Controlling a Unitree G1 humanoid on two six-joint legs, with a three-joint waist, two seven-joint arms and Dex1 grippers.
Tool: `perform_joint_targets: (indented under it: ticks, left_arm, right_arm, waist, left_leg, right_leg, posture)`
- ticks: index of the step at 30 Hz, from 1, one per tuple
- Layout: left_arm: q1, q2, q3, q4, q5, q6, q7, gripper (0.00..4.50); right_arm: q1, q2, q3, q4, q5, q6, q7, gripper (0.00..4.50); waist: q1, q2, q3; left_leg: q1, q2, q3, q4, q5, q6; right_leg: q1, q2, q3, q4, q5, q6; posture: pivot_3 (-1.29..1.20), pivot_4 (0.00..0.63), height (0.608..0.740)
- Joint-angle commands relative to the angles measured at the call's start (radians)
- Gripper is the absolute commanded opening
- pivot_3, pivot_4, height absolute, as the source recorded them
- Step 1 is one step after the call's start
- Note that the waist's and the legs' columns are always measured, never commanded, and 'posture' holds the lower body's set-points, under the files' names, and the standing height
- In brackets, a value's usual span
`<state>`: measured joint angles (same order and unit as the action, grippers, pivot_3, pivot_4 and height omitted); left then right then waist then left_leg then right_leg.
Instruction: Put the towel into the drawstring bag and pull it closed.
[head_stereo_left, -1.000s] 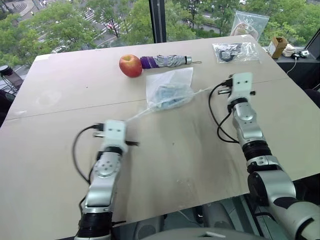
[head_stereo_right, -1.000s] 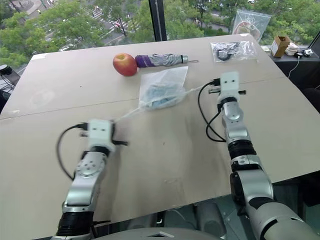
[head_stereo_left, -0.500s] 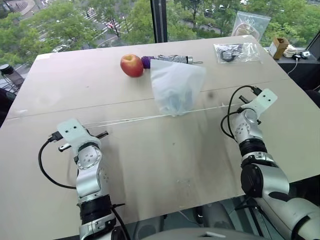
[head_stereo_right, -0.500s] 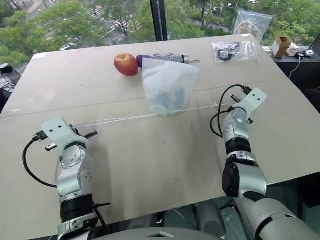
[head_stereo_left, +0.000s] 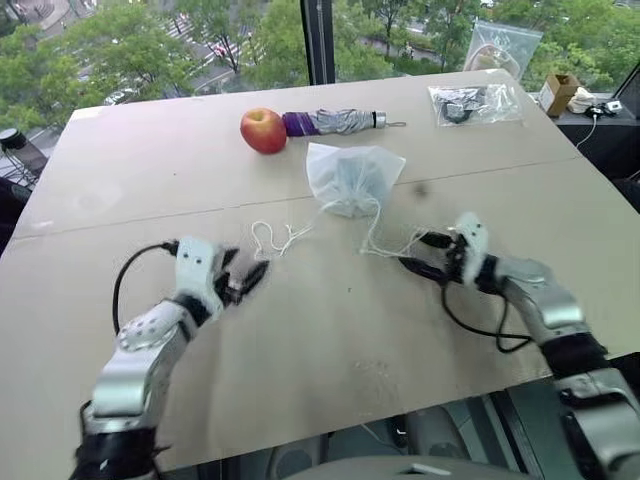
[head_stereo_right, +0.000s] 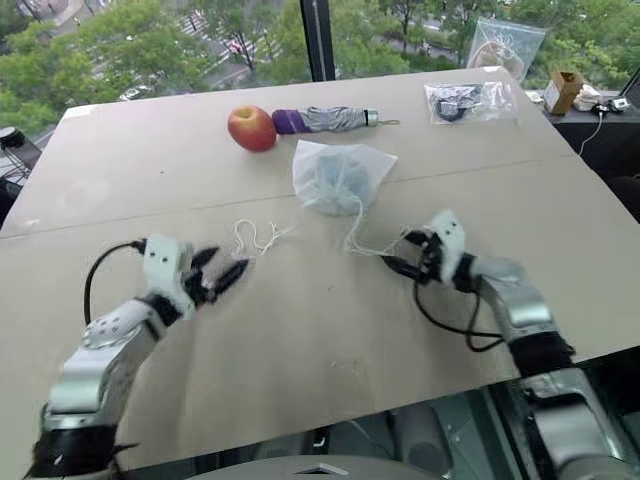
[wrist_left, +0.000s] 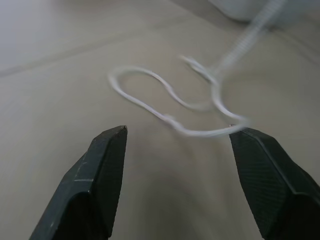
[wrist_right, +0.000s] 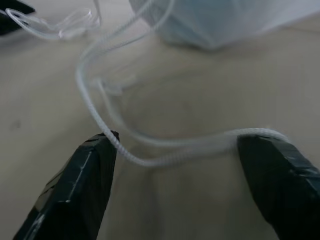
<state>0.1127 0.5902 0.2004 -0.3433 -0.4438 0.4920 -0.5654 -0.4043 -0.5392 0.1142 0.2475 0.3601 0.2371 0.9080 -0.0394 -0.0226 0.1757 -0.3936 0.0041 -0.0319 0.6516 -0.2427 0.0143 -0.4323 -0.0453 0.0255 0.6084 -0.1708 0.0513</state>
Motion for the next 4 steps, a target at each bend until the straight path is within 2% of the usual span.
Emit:
perform_joint_targets:
  ticks: [1, 4]
  left_arm:
    - [0.088, 0.042, 0.019, -0.1, -0.058, 0.035, -0.083, 3.09]
    - [0.146, 0.069, 0.036, -0.104, -0.015, -0.014, -0.1, 3.09]
  right_arm:
    - [0.029, -0.07, -0.065, 0.027, -0.012, -0.091, 0.085, 3.82]
    - [0.047, -0.109, -0.12, 0.078, -0.011, -0.162, 0.117, 3.82]
  waist:
    - [0.0, 0.0, 0.0]
    - [0.001, 0.0, 0.0]
  left_leg:
    - [0.001, 0.0, 0.001, 0.0, 0.0, 0.0]
    - [0.002, 0.0, 0.001, 0.001, 0.0, 0.0]
  right_leg:
    - [0.0, 0.0, 0.001, 0.0, 0.0, 0.001]
    - [0.001, 0.001, 0.0, 0.001, -0.001, 0.001]
  posture:
    - [0.0, 0.15, 0.74]
    - [0.0, 0.15, 0.74]
